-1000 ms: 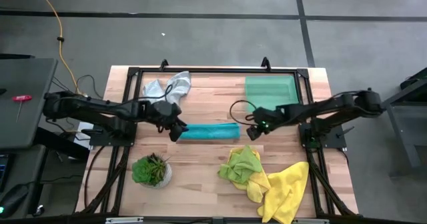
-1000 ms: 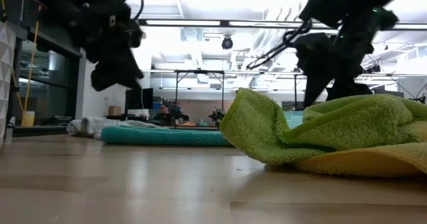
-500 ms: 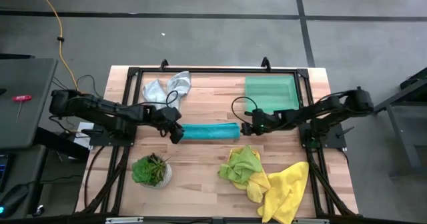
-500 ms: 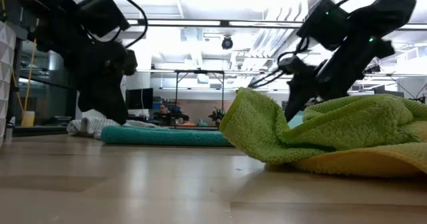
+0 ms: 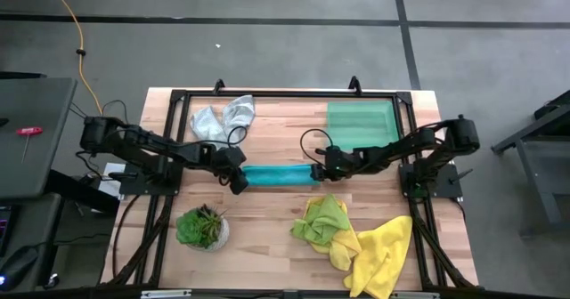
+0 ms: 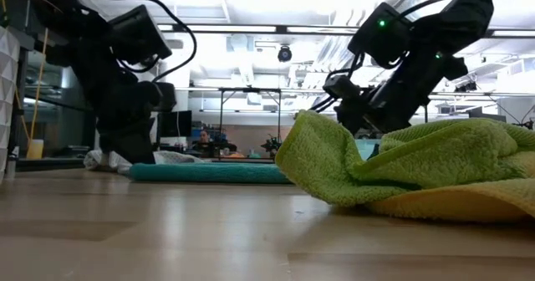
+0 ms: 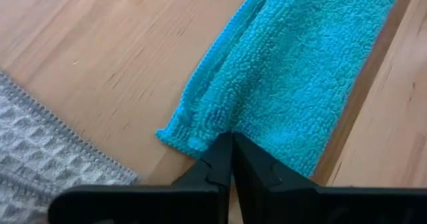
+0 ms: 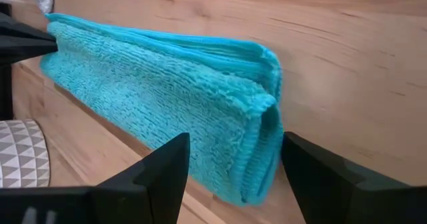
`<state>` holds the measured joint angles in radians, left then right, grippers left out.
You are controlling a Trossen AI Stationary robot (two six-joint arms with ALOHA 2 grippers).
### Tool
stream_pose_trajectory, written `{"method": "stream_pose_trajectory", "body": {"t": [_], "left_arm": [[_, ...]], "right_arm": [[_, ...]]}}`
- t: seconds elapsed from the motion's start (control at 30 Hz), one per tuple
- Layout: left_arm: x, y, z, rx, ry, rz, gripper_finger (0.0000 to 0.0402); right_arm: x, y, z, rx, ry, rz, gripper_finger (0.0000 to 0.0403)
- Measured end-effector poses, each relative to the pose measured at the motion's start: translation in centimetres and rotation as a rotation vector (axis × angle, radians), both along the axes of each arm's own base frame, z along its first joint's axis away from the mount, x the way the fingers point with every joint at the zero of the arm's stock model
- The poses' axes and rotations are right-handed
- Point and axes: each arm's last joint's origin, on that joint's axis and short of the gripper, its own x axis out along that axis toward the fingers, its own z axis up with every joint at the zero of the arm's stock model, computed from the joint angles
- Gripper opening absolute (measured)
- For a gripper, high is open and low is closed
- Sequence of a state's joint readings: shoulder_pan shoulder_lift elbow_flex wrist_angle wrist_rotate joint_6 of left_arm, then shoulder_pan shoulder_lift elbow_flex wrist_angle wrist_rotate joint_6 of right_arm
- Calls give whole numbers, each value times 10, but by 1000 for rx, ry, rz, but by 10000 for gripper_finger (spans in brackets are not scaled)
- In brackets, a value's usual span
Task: Fold microfiber towels
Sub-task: Fold the blue towel
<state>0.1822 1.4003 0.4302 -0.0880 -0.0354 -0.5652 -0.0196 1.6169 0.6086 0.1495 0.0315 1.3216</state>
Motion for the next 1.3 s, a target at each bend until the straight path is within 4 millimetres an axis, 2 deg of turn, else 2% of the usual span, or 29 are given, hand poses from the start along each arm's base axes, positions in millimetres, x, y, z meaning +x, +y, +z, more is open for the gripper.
{"method": "stream_pose_trajectory", "body": {"t": [0.27,0.33,0.43,0.57,0.6,0.8,0.9,1.07,1.3], "left_arm": [[4,1,1,19,-51,12,1],[4,1,1,18,-51,14,1],[5,1,1,12,-53,21,0],[11,2,9,-15,-53,12,0],[15,3,14,-8,-58,-1,0],[36,8,51,118,-60,-93,0],[42,10,60,187,-81,-114,0],[49,14,45,267,-25,-114,0],[70,7,2,213,-1,-163,0]], "right_arm": [[1,-2,-7,6,24,-34,227],[1,-2,-8,7,27,-46,215],[-1,-2,-10,11,57,-63,160],[-7,-3,-9,-5,111,-59,32],[-8,-3,-6,-18,112,-45,17],[-40,-4,22,-89,244,-19,4],[-60,-3,38,-90,299,-12,3],[-72,-1,57,-65,240,-25,2],[-55,6,67,-36,44,-33,1]]}}
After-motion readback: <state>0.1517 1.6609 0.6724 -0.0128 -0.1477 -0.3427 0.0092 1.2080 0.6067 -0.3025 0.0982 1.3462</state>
